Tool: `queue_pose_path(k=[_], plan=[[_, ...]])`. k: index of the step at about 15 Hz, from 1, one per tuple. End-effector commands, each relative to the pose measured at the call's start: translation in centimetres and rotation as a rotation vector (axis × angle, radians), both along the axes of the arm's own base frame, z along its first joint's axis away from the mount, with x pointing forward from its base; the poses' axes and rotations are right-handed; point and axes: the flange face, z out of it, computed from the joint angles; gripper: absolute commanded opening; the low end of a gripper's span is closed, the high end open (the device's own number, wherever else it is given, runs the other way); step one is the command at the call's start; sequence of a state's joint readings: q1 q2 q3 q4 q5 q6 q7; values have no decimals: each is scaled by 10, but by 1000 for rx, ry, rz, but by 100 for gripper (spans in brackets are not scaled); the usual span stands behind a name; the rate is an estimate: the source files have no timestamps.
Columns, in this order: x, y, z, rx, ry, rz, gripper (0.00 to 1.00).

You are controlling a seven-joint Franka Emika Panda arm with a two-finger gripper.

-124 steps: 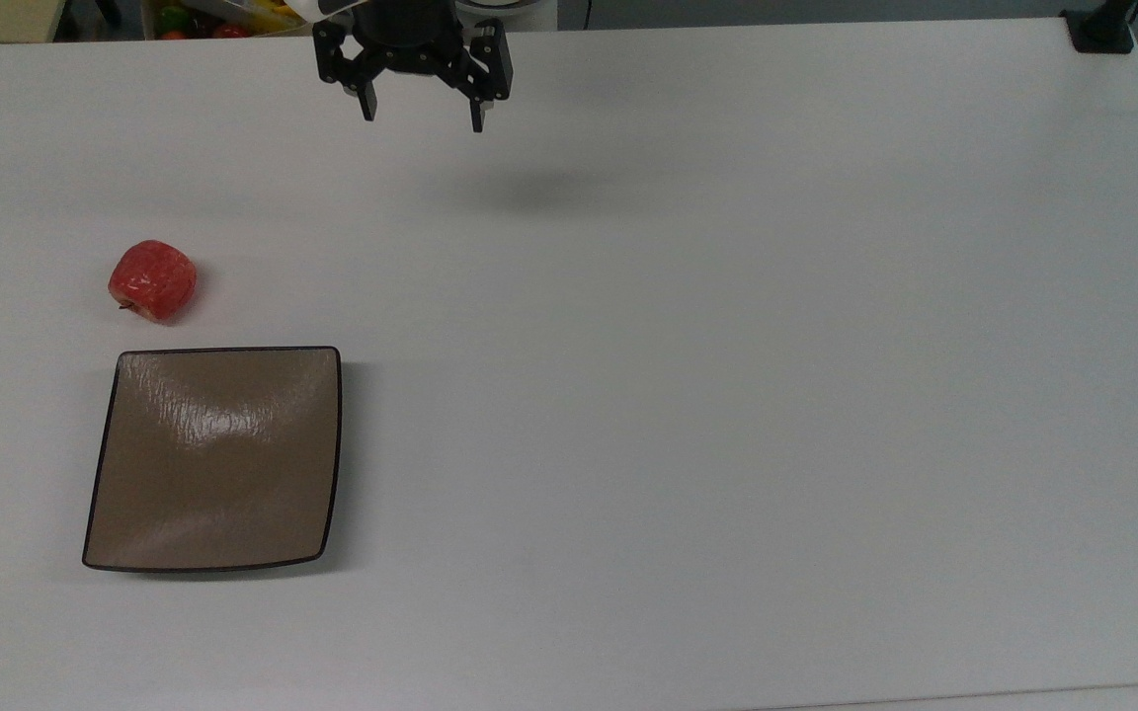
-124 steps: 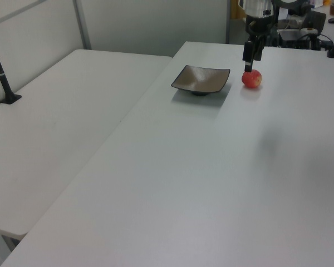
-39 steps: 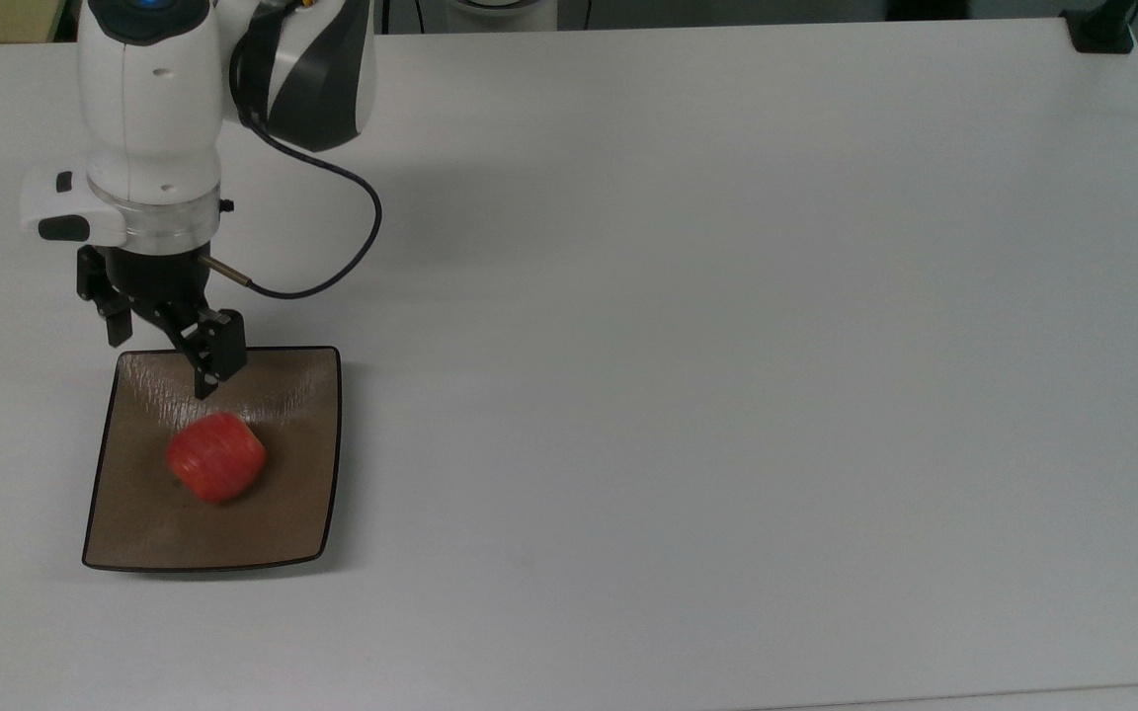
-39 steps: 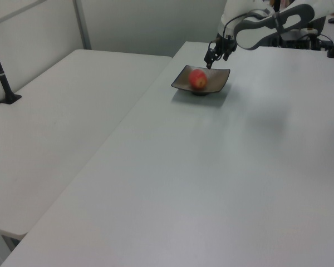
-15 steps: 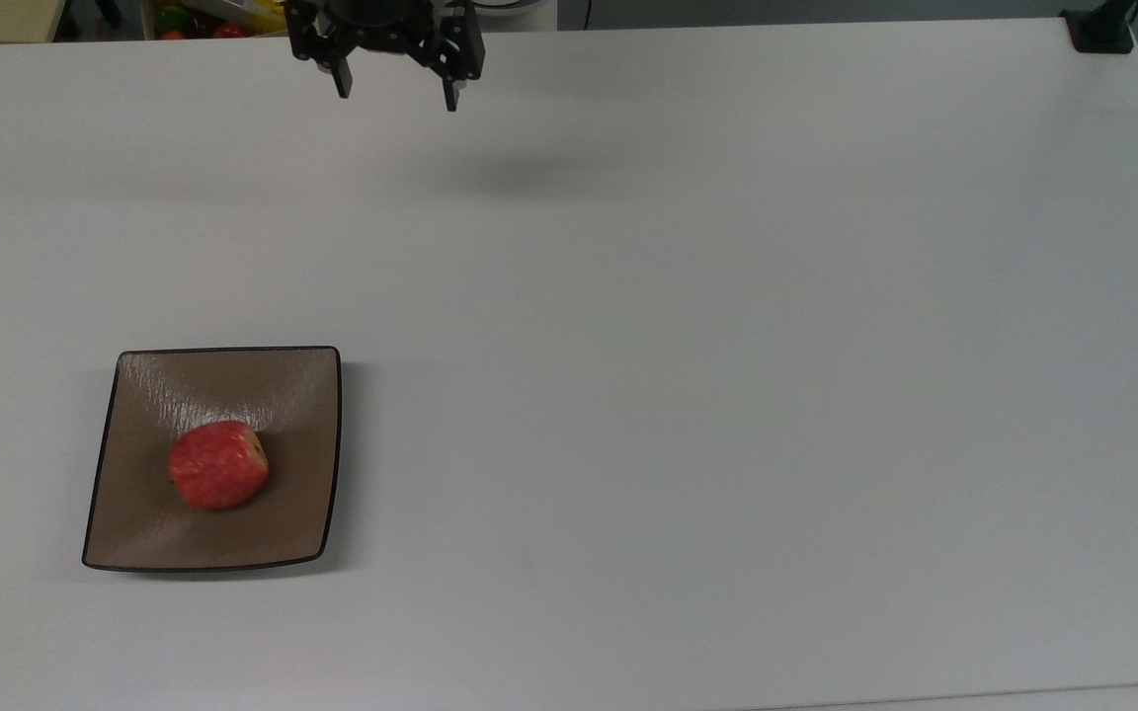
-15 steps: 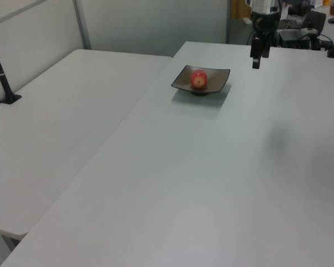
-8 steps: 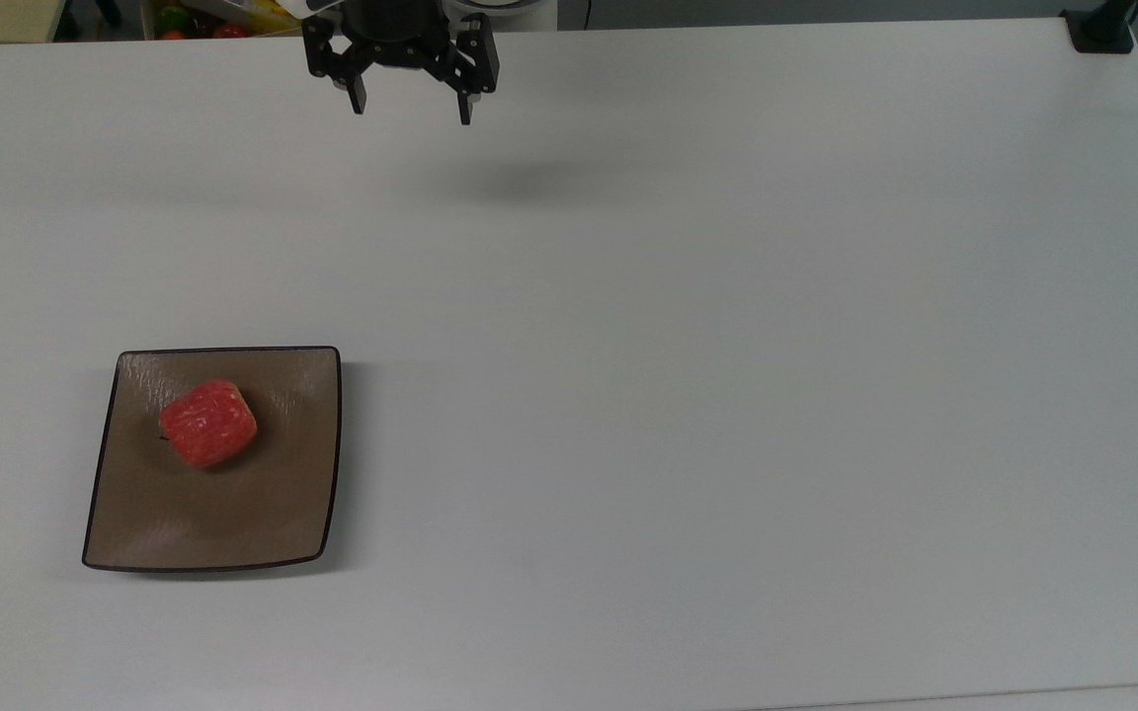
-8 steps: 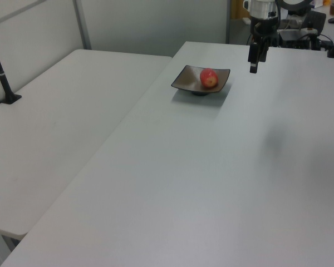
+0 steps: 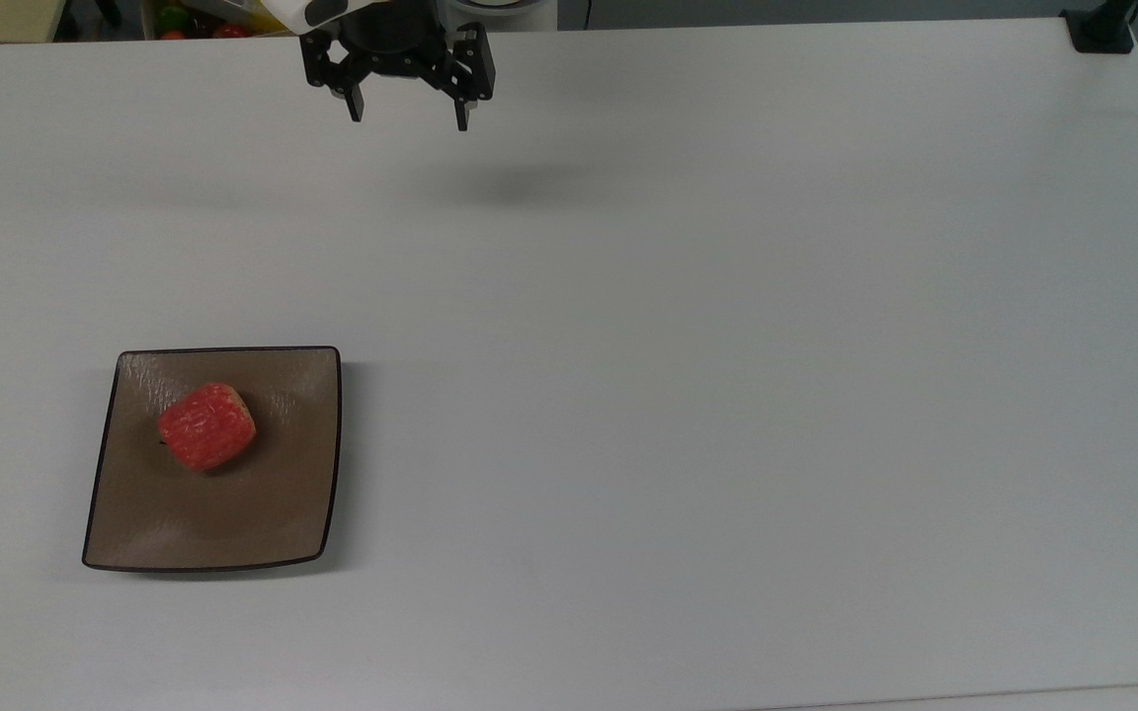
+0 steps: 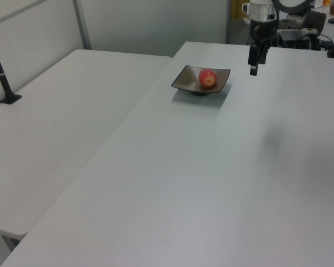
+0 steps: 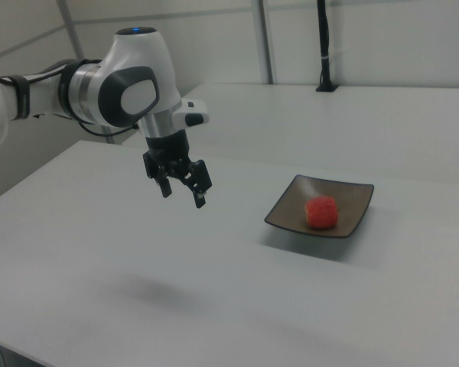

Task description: Apples placed on a ceramic plate

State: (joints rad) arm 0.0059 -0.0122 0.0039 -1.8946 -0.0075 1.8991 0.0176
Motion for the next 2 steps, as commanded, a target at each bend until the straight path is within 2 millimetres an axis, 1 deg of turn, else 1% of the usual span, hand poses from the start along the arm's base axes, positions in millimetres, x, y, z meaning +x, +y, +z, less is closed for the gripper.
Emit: queue_pose_path(k=[1, 2], plan=[[-3, -1, -1, 2, 3, 70, 100], [-4, -1, -1, 2, 5, 68, 100]])
